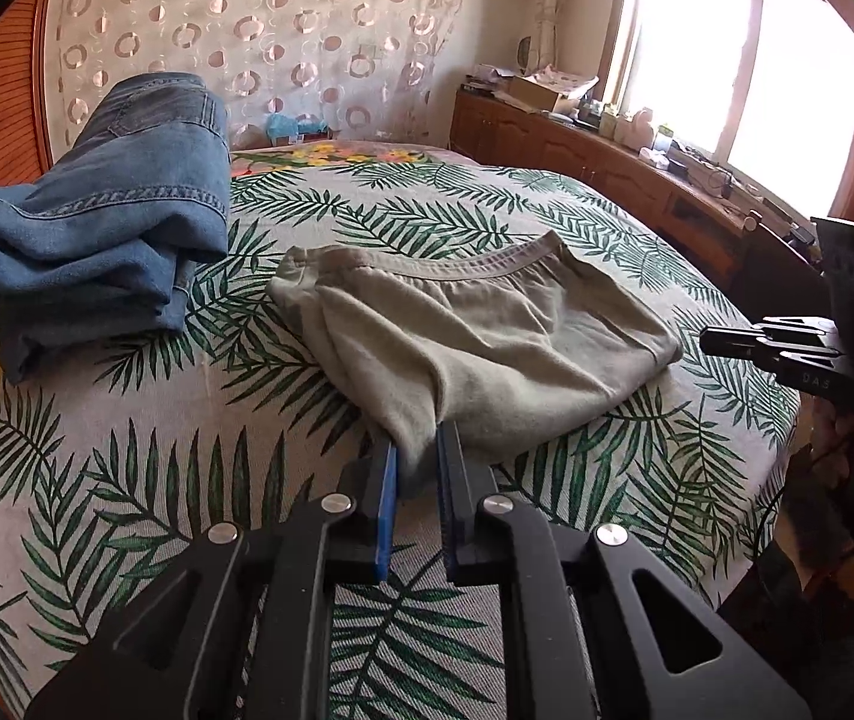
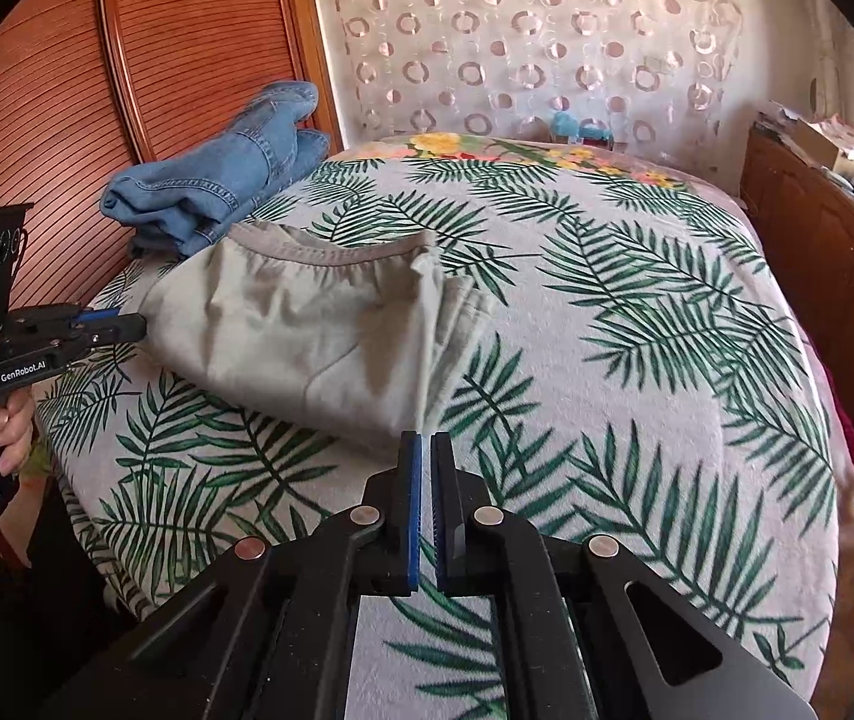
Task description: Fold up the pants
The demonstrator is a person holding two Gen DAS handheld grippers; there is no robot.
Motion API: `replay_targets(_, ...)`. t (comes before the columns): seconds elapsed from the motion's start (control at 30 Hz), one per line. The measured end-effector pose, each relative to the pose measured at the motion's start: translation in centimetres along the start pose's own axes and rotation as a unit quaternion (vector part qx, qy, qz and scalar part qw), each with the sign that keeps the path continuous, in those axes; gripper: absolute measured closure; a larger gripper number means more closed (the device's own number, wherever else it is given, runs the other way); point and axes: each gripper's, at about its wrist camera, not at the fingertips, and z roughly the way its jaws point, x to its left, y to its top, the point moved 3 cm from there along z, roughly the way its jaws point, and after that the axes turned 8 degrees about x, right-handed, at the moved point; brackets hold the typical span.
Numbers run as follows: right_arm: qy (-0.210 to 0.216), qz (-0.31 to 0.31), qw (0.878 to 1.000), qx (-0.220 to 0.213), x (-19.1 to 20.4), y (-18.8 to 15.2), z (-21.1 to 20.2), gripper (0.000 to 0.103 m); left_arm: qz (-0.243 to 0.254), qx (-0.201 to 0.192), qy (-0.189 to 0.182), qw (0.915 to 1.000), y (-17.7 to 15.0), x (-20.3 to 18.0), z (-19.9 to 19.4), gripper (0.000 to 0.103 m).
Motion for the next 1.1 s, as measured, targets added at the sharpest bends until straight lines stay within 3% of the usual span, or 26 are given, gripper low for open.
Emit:
replay_targets(0.43,-0.007,0.007,1.0,-0.018,-0.2,0.3,-2.0,0.101,-0.001,0.004,0.012,0.9999,-0.4,0.0,-0.6,0.088)
replay_targets(0.53,-0.008,0.004,1.0,-0.022,0.0,1.1,-1.9,0.101,-0.004,-0.001,0.019,0.9998,-0.1,0.3,-0.7,0.074)
replay_targets(0.6,-0.009,0.003,1.0,-0.023,0.1,1.5,-1.7,0.101,-0.009,-0.009,0.02,0.9997,0.2,0.5,-0.9,0.054)
replay_targets(0.8,-0.008,-0.004,1.0,-0.026,0.6,2.3,-1.1,0.101,-0.024,-0.006,0.027,0.9993,1.5,1.6,-0.3,0.052)
replay_targets(0.87,-0.008,-0.004,1.0,-0.027,0.7,2.7,-0.9,0.101,-0.031,-0.004,0.025,0.9992,2.0,2.0,0.1,0.036)
replay_targets(1.1,-0.007,-0.011,0.999,-0.029,1.2,3.7,-0.1,0.1,-0.039,-0.001,0.021,0.999,3.0,2.7,1.4,0.036)
